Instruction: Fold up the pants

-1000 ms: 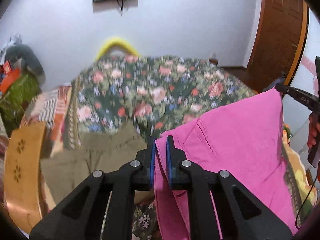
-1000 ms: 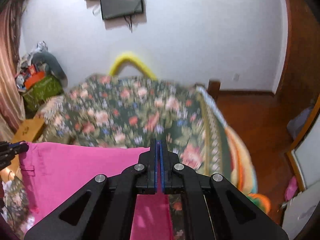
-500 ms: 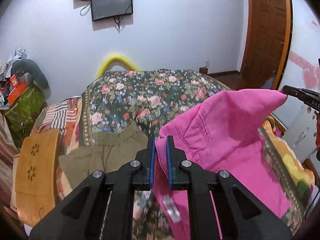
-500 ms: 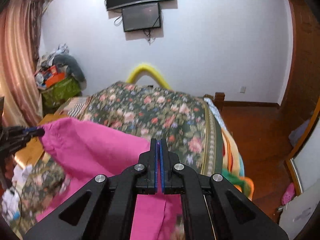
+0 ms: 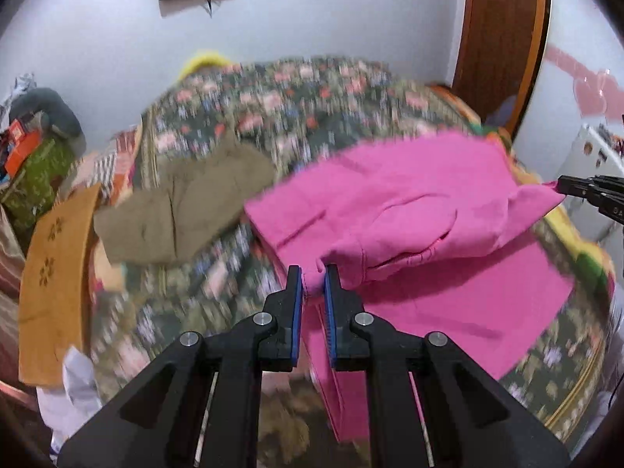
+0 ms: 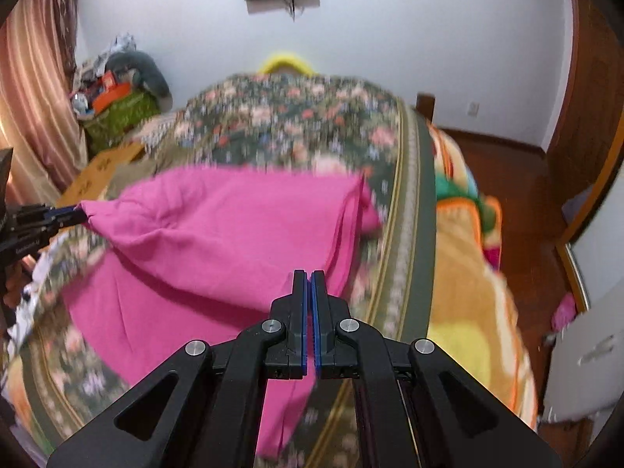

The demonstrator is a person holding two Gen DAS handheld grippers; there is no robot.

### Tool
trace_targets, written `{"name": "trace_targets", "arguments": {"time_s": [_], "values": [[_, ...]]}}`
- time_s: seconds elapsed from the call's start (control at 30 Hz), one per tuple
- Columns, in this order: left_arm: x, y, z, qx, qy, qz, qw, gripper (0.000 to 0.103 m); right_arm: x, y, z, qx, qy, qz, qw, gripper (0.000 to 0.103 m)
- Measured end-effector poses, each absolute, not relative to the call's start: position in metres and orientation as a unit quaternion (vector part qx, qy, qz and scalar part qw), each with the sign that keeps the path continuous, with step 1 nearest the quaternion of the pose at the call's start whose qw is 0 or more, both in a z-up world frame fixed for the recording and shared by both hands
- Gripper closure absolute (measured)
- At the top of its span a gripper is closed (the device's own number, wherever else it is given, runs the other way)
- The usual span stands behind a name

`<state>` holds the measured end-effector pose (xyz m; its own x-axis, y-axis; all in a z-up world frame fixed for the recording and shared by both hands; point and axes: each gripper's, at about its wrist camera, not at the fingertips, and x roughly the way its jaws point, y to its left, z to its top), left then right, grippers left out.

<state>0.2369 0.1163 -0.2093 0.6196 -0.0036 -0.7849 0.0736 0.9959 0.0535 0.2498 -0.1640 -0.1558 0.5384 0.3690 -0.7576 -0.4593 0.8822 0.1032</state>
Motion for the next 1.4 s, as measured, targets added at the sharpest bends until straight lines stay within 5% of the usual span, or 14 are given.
{"name": "trace_targets", "arguments": {"time_s": [0.3, 0.5, 0.67, 1.13, 1.33, 1.4], "values": [[0.198, 0.111, -0.239, 0.067, 0.478, -0.013, 0.876, 0.087, 0.219, -0.171, -0.191, -0.072, 0.464, 0.218, 0.856, 0.101], [0.185, 0.115, -0.212, 0.073, 0.449, -0.002, 0.89, 0.049, 0.204, -0.176, -0.171, -0.068, 0.448, 0.221, 0.863, 0.098], [0.192, 0.099, -0.192, 0.086, 0.424, -0.037, 0.901, 0.038, 0.197, -0.156, -0.158, -0.075, 0.429, 0.255, 0.863, 0.058], [0.227, 0.053, -0.239, 0.202, 0.473, -0.073, 0.854, 0.038, 0.217, -0.092, -0.209, -0.151, 0.482, 0.316, 0.803, 0.057], [0.244, 0.052, -0.242, 0.191, 0.485, -0.072, 0.85, 0.057, 0.22, -0.081, -0.216, -0.167, 0.464, 0.322, 0.808, 0.058], [0.245, 0.053, -0.242, 0.185, 0.485, -0.071, 0.852, 0.063, 0.221, -0.081, -0.215, -0.156, 0.458, 0.324, 0.813, 0.071]]}}
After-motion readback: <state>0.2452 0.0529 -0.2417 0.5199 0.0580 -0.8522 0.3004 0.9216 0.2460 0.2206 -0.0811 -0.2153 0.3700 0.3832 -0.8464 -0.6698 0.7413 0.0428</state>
